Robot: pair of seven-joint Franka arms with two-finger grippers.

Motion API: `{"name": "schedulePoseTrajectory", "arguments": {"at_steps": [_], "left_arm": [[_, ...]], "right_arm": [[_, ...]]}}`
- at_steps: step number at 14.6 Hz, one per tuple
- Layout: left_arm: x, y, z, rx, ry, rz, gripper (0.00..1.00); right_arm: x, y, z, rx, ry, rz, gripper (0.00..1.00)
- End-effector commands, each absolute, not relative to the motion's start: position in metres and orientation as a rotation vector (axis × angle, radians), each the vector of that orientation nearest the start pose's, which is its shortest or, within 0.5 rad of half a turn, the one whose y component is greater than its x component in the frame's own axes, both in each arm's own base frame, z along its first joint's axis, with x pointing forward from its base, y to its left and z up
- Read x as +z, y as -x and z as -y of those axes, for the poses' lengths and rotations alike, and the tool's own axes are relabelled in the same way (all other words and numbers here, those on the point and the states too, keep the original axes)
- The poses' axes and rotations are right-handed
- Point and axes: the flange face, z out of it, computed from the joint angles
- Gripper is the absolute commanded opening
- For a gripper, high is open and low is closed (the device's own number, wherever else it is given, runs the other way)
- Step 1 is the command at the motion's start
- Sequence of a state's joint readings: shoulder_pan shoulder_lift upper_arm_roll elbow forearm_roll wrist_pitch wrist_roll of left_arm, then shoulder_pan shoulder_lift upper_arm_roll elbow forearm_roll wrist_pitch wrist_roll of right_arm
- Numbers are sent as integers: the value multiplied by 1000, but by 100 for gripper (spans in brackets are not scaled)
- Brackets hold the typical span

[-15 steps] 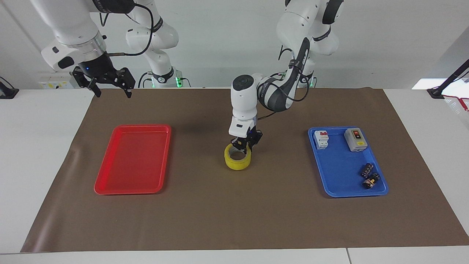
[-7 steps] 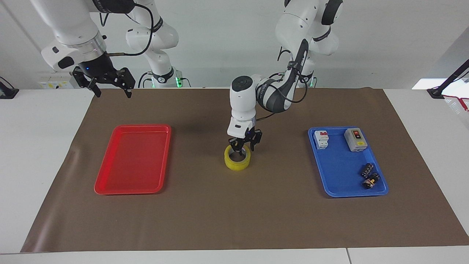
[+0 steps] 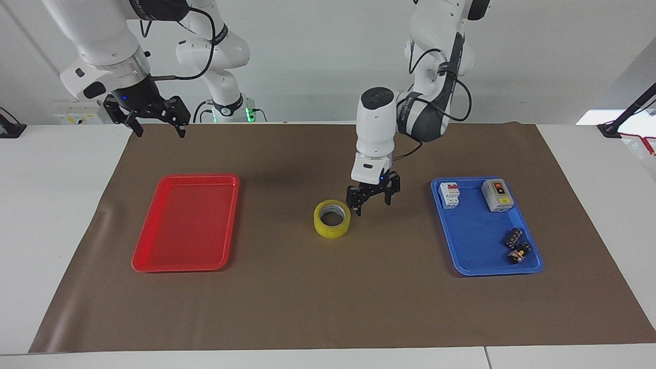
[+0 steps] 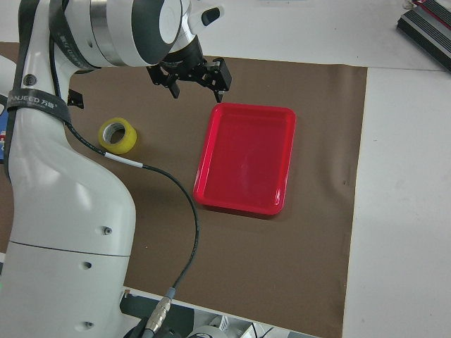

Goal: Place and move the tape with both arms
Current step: 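Carry the yellow tape with the left gripper to the table center, then release the tape and withdraw the left gripper while the right gripper approaches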

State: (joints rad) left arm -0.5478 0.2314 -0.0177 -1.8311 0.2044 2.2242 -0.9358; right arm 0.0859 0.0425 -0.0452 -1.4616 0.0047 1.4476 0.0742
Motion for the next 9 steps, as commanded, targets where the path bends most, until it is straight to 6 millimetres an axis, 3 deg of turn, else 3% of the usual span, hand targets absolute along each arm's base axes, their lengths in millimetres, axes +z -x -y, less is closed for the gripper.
{"name": "schedulePoseTrajectory", "arguments": {"at_steps": [1, 7, 9], "left_arm": [[451, -542, 280, -237, 3131, 271, 100], [504, -559, 145, -115, 3146, 27, 100], [523, -558, 110, -89, 3155, -27, 100]], "right_arm": [[637, -555, -55, 24, 3106, 42, 100], [587, -583, -162, -32, 3094, 296, 100], [550, -593, -206, -18, 3098, 326, 100]]}}
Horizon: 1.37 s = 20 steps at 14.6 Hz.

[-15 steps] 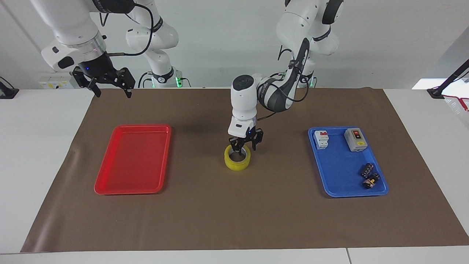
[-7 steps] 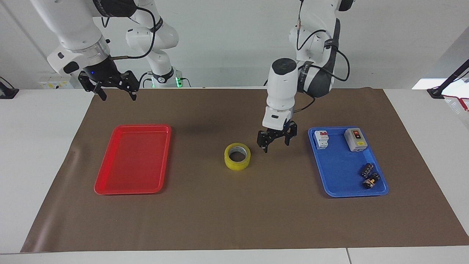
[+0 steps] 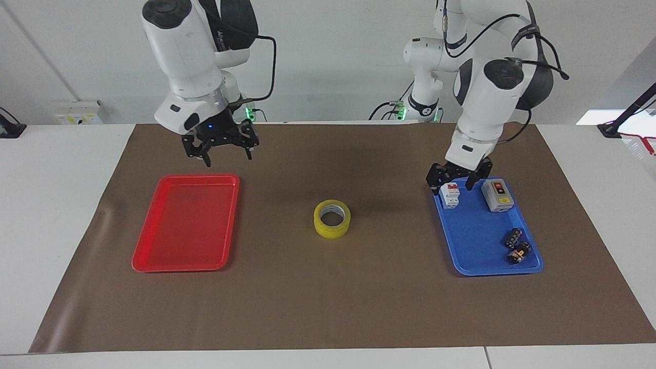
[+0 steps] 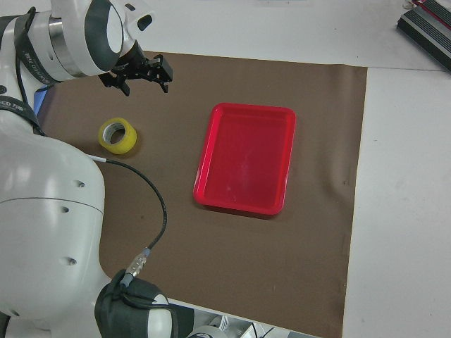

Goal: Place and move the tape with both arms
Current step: 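Release the tape and withdraw the left gripper while the right gripper approaches, then grasp the yellow tape with the right gripper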

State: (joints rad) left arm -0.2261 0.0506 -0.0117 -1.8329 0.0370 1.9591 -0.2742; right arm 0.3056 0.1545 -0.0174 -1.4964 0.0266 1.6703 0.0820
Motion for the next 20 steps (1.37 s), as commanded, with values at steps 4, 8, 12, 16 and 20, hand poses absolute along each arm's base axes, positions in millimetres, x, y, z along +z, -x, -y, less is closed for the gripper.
{"name": "schedulePoseTrajectory", "arguments": {"at_steps": [4, 8, 12, 16, 20], "left_arm": [[558, -560, 63, -21, 3150, -89, 100], [576, -560, 41, 1, 3150, -68, 100], [599, -549, 25, 70, 3148, -65, 100], [616, -532, 14, 77, 3149, -65, 100], [617, -532, 14, 77, 3149, -65, 100]], "right_arm": [[474, -600, -282, -14, 3103, 295, 100], [372, -601, -338, -7, 3122, 291, 100], [343, -592, -339, -56, 3101, 341, 100], [320, -573, -342, -68, 3077, 456, 100], [306, -565, -338, -111, 3060, 486, 100]]}}
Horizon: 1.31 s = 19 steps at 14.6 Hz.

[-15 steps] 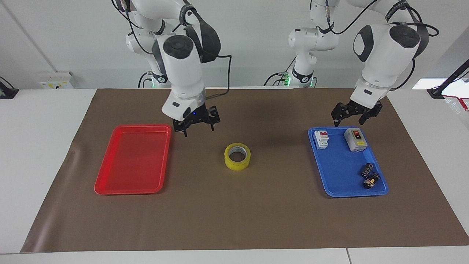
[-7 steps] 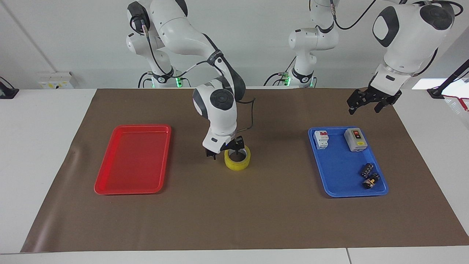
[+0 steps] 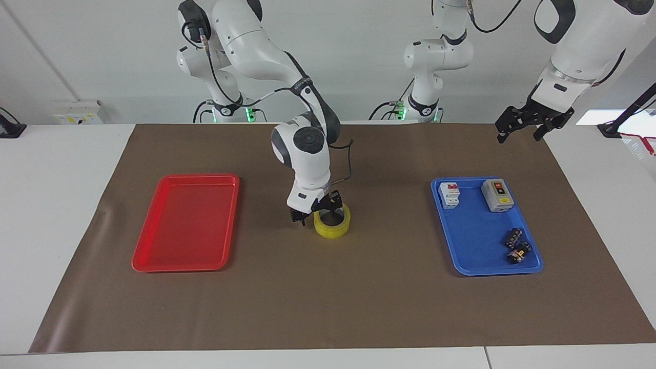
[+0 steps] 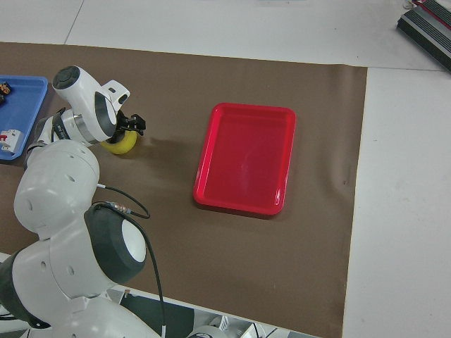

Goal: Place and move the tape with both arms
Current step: 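Grasp the yellow tape with the right gripper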

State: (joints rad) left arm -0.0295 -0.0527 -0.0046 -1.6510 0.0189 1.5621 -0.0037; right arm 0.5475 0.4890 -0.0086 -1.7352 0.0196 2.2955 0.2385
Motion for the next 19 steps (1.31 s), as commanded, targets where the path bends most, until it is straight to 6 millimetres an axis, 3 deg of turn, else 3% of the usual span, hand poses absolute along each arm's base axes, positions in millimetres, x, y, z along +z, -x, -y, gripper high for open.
{"name": "schedulePoseTrajectory", "arguments": {"at_steps": [1, 2, 3, 4, 6, 8, 12, 15, 17, 19], "left_arm": [[618, -533, 14, 75, 3149, -65, 100], [618, -532, 14, 92, 3148, -65, 100], [619, -530, 14, 104, 3148, -68, 100], [618, -529, 14, 109, 3148, -68, 100], [619, -531, 14, 73, 3149, -77, 100], [620, -537, 15, 0, 3150, -77, 100], [624, -540, 15, -10, 3198, -57, 100], [623, -538, 12, 7, 3198, -53, 100], [622, -537, 12, 19, 3193, -65, 100], [620, -533, 11, 46, 3187, -134, 100]], "right_arm": [[307, -567, -338, -143, 3050, 491, 100], [303, -566, -337, -163, 3044, 495, 99], [299, -564, -336, -172, 3042, 494, 91], [297, -562, -336, -175, 3041, 496, 76], [298, -562, -336, -177, 3040, 496, 28], [296, -560, -335, -174, 3041, 492, 0], [312, -569, -338, -167, 3044, 473, 0], [359, -596, -334, -87, 3077, 448, 0], [390, -613, -303, -22, 3132, 401, 0], [432, -618, -248, 2, 3169, 333, 0]]}}
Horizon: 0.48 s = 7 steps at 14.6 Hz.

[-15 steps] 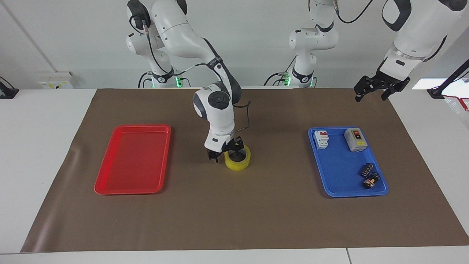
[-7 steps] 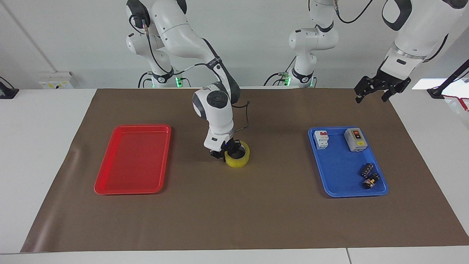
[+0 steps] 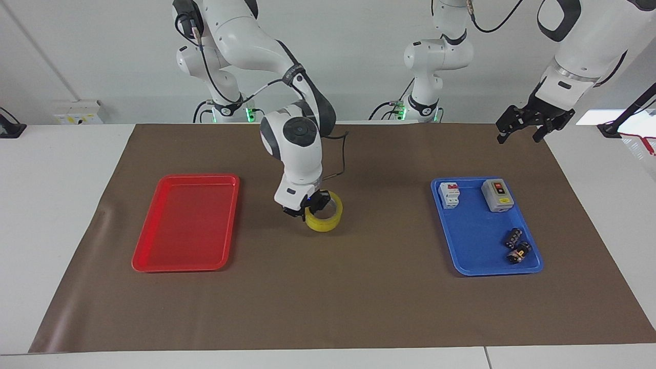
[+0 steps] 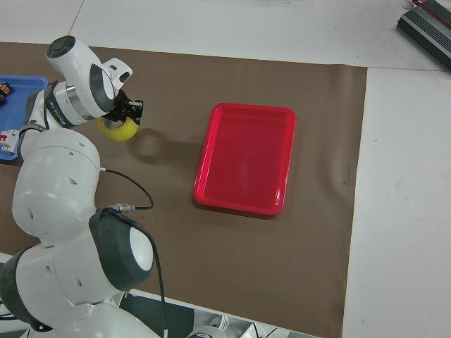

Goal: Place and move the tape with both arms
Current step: 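Carry the tape with the right gripper into the red tray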

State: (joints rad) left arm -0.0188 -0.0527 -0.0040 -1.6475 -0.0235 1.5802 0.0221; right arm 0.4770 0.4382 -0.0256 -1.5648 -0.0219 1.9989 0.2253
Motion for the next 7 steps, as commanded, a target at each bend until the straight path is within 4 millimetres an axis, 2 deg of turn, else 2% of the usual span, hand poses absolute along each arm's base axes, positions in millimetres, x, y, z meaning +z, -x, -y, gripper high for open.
{"name": "schedulePoseTrajectory", "arguments": {"at_steps": [1, 2, 4, 5, 7], "left_arm": [[621, -532, 11, 51, 3184, -166, 100], [620, -532, 11, 53, 3184, -169, 100], [619, -532, 11, 58, 3183, -164, 100], [617, -532, 11, 61, 3183, -159, 100], [617, -532, 9, 62, 3163, -158, 100]], "right_arm": [[445, -620, -219, 41, 3170, 359, 0], [459, -620, -190, 71, 3161, 432, 0], [467, -617, -118, 134, 3142, 497, 0], [460, -613, -88, 157, 3131, 533, 0], [444, -608, -46, 155, 3120, 580, 0]]}}
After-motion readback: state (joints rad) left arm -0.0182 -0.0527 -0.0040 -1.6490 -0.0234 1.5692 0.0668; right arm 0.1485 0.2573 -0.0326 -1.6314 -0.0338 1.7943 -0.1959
